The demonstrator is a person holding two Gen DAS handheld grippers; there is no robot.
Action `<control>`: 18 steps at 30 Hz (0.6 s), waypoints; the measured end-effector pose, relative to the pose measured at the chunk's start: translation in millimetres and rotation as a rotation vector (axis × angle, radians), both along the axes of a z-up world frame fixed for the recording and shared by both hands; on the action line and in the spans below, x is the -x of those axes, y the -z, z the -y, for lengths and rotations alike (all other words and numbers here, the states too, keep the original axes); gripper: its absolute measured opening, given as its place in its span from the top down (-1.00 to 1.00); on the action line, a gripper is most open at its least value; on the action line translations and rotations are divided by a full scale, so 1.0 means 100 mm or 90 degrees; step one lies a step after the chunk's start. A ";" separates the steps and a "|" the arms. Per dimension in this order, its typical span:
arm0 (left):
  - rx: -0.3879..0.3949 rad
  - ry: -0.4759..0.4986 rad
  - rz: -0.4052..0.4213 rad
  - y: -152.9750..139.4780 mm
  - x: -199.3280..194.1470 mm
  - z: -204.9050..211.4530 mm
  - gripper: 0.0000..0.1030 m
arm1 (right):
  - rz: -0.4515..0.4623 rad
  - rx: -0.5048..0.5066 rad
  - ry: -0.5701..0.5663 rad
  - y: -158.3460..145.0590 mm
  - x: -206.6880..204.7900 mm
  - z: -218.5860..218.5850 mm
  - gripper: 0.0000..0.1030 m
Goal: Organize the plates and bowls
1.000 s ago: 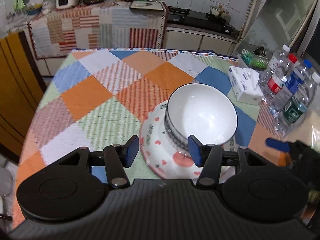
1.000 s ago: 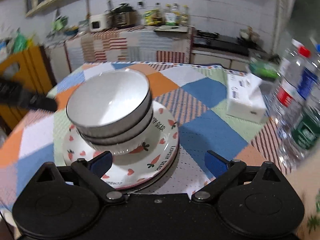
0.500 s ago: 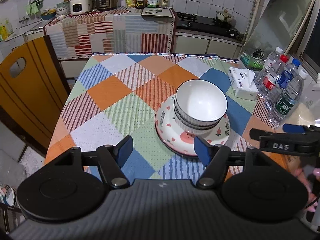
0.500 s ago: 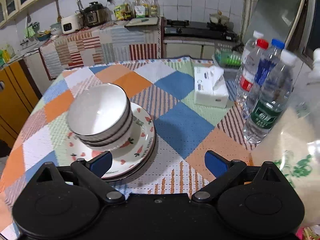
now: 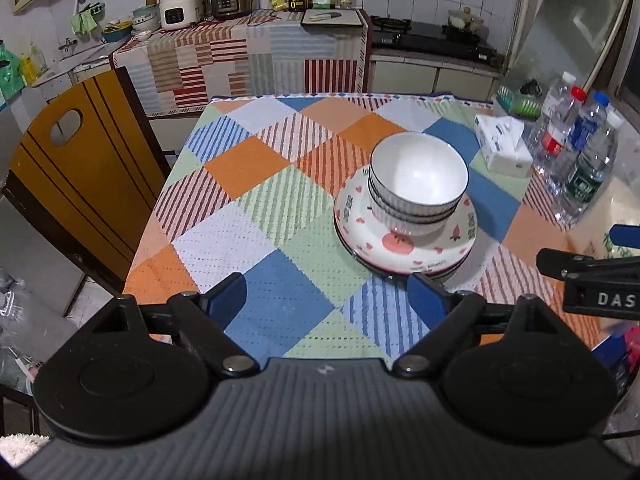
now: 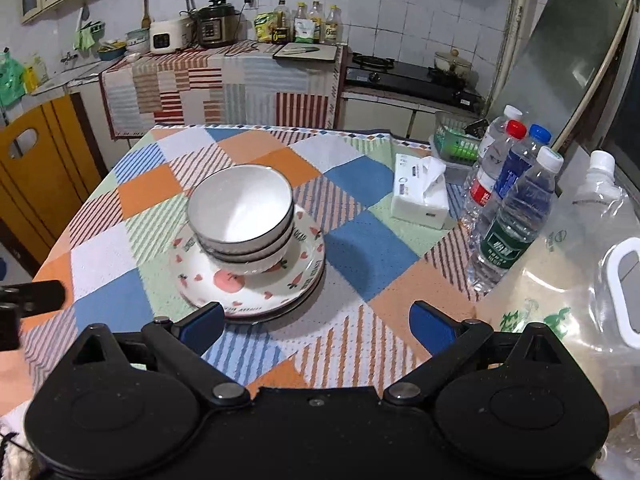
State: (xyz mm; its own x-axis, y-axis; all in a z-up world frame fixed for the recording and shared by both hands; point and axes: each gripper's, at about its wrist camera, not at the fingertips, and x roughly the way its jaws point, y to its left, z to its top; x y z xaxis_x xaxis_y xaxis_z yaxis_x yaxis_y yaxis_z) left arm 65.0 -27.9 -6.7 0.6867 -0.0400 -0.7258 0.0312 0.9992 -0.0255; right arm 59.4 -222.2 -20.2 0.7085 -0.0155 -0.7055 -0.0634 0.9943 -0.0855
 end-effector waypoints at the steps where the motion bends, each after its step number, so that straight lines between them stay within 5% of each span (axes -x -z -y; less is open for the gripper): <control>1: 0.001 0.001 -0.003 0.01 0.01 0.01 -0.72 | -0.001 -0.002 -0.002 -0.01 0.02 -0.01 -0.95; 18: 0.007 -0.023 -0.001 0.05 0.10 -0.07 -0.87 | 0.012 0.018 -0.003 -0.02 0.19 -0.16 -0.95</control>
State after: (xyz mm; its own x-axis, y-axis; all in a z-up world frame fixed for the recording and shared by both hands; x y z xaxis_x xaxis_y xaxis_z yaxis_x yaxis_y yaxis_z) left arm 54.8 -21.3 -11.6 0.6863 -0.0229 -0.7270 -0.0051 0.9993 -0.0363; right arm 40.5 -205.9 -17.8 0.7223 -0.0318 -0.6908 -0.0666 0.9911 -0.1152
